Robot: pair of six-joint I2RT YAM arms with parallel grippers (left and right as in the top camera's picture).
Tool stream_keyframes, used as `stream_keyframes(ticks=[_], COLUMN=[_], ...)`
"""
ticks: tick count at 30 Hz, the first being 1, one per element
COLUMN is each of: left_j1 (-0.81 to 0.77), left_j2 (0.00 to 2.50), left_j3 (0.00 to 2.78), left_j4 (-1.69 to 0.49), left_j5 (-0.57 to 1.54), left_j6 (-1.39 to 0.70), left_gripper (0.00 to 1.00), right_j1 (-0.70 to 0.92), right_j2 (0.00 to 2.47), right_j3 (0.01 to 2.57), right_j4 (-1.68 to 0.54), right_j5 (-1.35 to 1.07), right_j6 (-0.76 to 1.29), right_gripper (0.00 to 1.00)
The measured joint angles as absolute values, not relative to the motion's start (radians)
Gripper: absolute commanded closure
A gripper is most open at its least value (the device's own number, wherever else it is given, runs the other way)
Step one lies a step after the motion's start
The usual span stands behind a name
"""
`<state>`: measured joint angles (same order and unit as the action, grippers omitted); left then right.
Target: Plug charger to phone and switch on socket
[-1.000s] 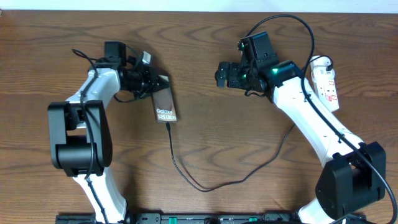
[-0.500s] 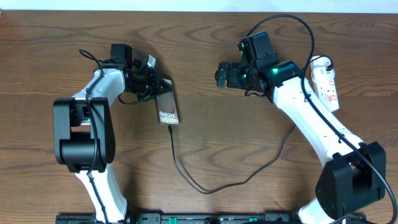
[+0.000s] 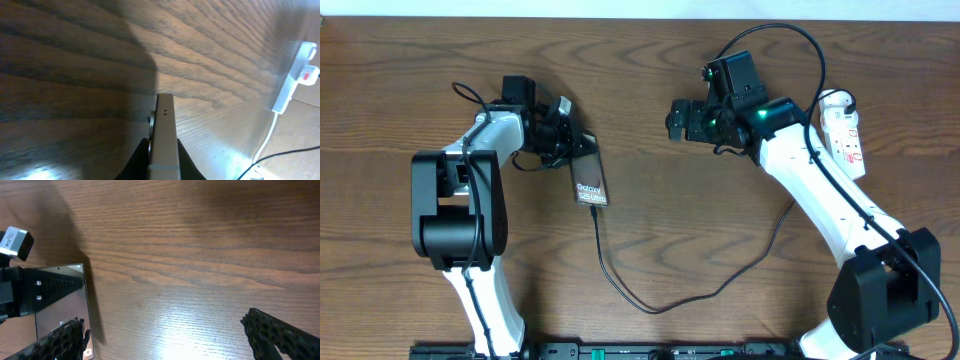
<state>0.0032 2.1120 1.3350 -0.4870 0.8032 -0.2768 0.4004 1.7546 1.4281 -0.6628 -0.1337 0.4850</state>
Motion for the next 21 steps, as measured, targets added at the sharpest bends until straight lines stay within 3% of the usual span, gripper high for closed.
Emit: stream_keyframes(ticks=[21], left_j1=[-0.007], left_j2=[2.112], left_j3=[1.333], left_j4=[-0.491], left_j5=[0.779], left_j6=[-0.264], left_gripper=[0.92], right_j1=[0.427], right_j2=[1.755], right_j3=[1.428], right_j4=[-0.662], right_j5=[-0.133], right_j6=[0.485], right_gripper=[0.01])
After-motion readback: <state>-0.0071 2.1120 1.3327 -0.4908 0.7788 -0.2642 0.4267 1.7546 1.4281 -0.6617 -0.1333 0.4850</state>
